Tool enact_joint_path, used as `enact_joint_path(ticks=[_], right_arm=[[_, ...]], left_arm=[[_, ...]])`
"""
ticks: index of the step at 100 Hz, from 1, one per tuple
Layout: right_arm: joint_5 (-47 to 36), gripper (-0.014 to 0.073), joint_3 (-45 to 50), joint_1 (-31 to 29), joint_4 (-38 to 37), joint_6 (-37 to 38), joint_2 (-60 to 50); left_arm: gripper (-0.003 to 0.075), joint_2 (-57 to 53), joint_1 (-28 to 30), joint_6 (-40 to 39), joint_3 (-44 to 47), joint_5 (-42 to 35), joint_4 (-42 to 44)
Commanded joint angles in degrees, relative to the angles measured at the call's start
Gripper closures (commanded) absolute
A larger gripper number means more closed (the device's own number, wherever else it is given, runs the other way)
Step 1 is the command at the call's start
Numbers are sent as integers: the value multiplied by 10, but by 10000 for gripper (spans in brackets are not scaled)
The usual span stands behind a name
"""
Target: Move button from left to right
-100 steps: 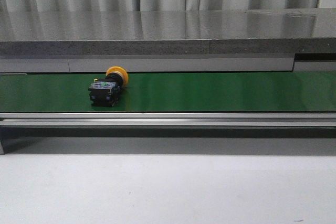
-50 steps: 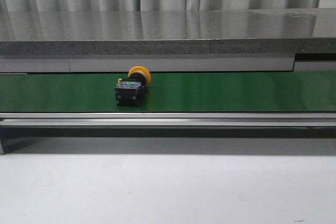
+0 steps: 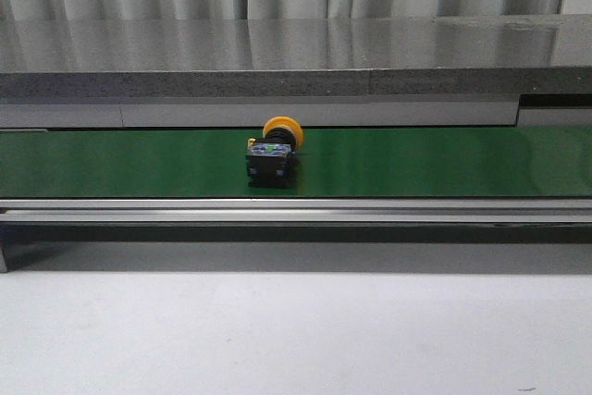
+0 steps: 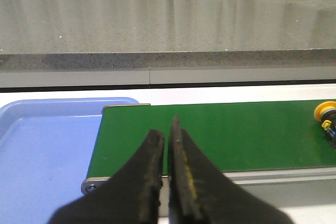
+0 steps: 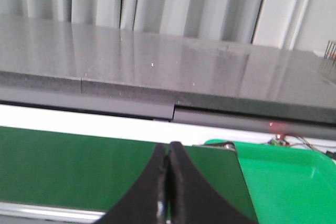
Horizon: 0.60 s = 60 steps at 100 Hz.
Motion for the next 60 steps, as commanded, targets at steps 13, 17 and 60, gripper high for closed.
enact_joint_path(ticks=[13, 17, 60], right_arm=[[107, 662, -139, -4, 1, -1, 143], [125, 662, -160, -4, 1, -1, 171], [176, 662, -247, -4, 101, -1, 361]], left_arm=[[715, 3, -4, -2, -17, -47, -7], [715, 3, -4, -2, -17, -47, -7], [715, 3, -4, -2, -17, -47, -8]])
